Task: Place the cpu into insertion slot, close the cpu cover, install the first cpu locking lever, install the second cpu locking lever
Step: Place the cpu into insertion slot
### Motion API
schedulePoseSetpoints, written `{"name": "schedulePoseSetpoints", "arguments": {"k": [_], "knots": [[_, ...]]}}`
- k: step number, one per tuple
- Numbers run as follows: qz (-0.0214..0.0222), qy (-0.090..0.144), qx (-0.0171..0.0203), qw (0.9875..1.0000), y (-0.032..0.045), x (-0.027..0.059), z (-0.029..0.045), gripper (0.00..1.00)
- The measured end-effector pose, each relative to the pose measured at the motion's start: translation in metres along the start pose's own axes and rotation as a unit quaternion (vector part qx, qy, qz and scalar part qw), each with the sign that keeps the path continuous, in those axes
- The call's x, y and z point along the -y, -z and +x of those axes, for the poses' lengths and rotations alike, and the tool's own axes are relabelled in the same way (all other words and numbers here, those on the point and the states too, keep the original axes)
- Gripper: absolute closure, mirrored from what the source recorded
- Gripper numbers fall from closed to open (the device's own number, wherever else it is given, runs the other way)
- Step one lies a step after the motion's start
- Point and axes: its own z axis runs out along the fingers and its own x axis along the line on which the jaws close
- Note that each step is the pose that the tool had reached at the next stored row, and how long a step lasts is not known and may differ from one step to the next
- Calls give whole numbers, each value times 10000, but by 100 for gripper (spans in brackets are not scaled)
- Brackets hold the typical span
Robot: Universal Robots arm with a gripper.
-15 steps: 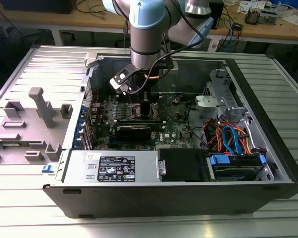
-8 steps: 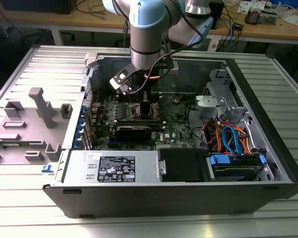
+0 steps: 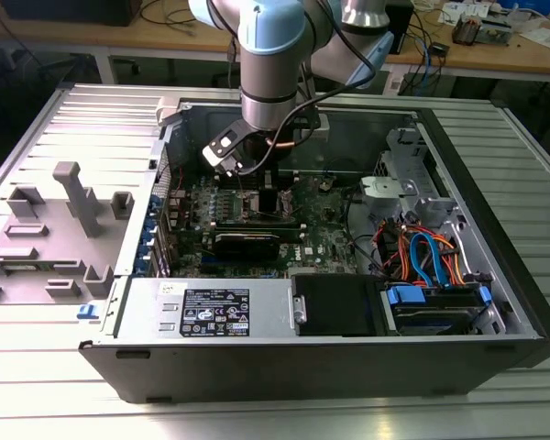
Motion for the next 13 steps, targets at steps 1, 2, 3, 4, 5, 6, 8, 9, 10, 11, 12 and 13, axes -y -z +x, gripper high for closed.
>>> {"name": "schedulePoseSetpoints", "arguments": {"k": [1, 2, 3, 4, 5, 6, 8, 9, 10, 11, 12, 13], "knots": [[0, 0, 1, 10000, 0, 0, 0, 28], [1, 0, 2, 10000, 1, 0, 0, 28], [2, -4, 3, 10000, 2, 0, -1, 28], [2, -15, 2, 10000, 2, 0, -1, 28], [3, -36, 0, 10000, 2, 0, -1, 28], [3, -41, -1, 10000, 2, 0, -1, 28], [3, -43, -3, 10000, 8, 0, -1, 28], [4, -43, -3, 10000, 13, 0, -2, 28], [7, -43, -3, 10000, 22, 0, -2, 28], [8, -43, -5, 10000, 23, -1, -1, 28], [9, -43, -6, 10000, 24, -1, -1, 28], [10, -43, -5, 10000, 24, -2, -2, 28]]}}
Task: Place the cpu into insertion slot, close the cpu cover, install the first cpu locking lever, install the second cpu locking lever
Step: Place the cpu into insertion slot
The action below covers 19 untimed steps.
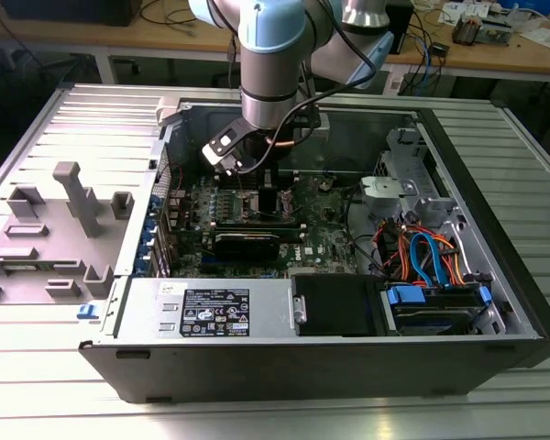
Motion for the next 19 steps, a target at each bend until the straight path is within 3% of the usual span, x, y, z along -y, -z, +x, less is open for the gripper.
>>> {"name": "schedulePoseSetpoints", "arguments": {"k": [8, 10, 19], "knots": [[3, 0, 2, 10000, 1, -1, -1, 28], [4, 0, 2, 10000, 1, -1, -1, 36], [4, -47, 1, 10000, 15, -2, -1, 36]]}}
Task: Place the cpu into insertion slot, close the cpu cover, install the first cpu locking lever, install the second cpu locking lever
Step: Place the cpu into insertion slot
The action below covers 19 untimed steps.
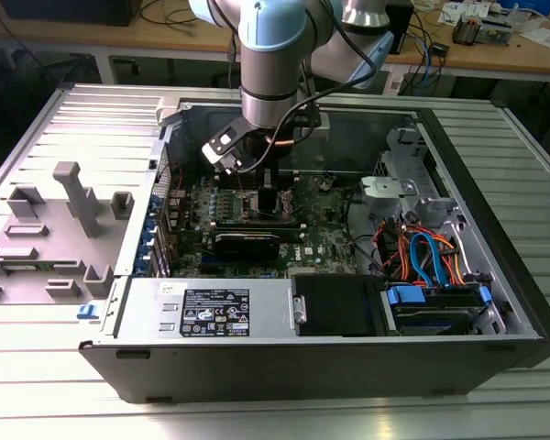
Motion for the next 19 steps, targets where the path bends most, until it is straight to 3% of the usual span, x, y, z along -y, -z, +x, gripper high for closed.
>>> {"name": "schedulePoseSetpoints", "arguments": {"k": [6, 17, 19], "knots": [[5, -6, 6, 10000, -50, -5, -22, 36], [5, -81, -12, 10000, -54, -10, -20, 36], [6, -80, -14, 10000, -53, -10, -21, 30]]}}
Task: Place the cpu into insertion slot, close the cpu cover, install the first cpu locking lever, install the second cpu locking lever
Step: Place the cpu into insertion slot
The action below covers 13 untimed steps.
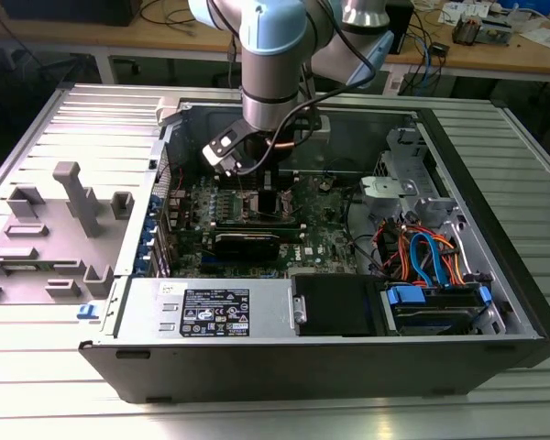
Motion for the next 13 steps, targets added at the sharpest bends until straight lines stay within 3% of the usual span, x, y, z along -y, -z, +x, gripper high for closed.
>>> {"name": "schedulePoseSetpoints", "arguments": {"k": [6, 13], "knots": [[0, 0, -4, 10000, 14, -1, 1, 30], [13, 0, -5, 10000, 102, -4, -2, 30]]}}
